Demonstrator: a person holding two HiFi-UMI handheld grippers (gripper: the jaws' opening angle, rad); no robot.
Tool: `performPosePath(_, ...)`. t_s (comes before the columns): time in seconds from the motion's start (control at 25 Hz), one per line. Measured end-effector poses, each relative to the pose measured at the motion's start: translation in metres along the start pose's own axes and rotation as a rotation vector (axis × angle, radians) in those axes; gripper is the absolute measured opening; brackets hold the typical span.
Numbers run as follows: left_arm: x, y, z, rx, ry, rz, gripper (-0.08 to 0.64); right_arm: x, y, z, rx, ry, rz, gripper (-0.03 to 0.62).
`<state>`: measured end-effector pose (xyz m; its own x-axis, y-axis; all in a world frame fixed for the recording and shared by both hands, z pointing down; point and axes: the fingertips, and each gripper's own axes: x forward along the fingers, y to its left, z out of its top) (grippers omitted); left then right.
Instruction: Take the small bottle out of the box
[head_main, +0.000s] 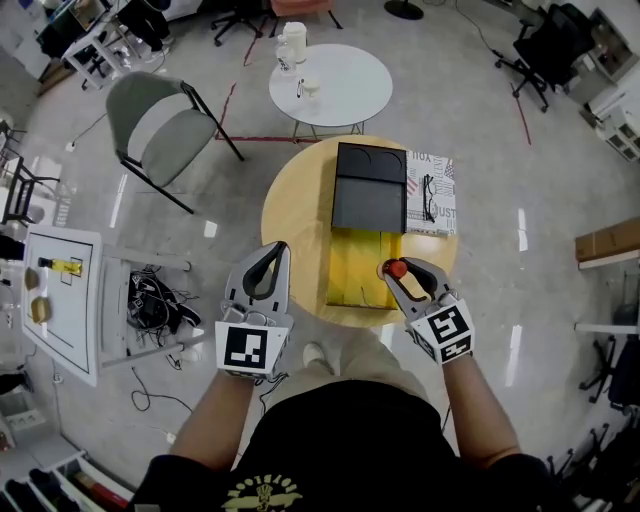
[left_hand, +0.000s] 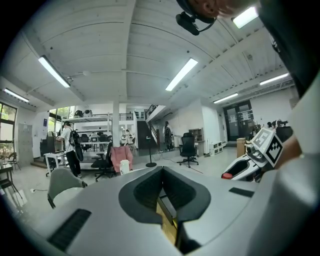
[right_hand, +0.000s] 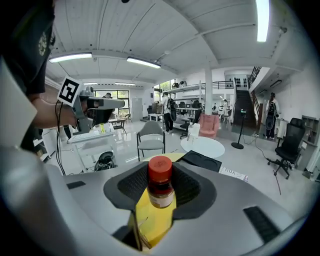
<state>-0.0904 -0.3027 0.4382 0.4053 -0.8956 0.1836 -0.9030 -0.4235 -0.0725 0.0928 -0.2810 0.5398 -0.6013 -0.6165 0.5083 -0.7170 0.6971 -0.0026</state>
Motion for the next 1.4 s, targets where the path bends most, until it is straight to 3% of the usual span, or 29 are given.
performPosePath(0.64,-0.011,0.004,0.043,0.041,-0.032,-0.009,0.014,-0.047,0.000,0.070,0.006,-0.062,-0.028,0.153)
performPosePath(1.4,-0.026,0.003,0.056,0.060,-0.039,-0.044,0.014,-0.060,0.025,0.095,-0.023,-0.097,-0.028,0.153)
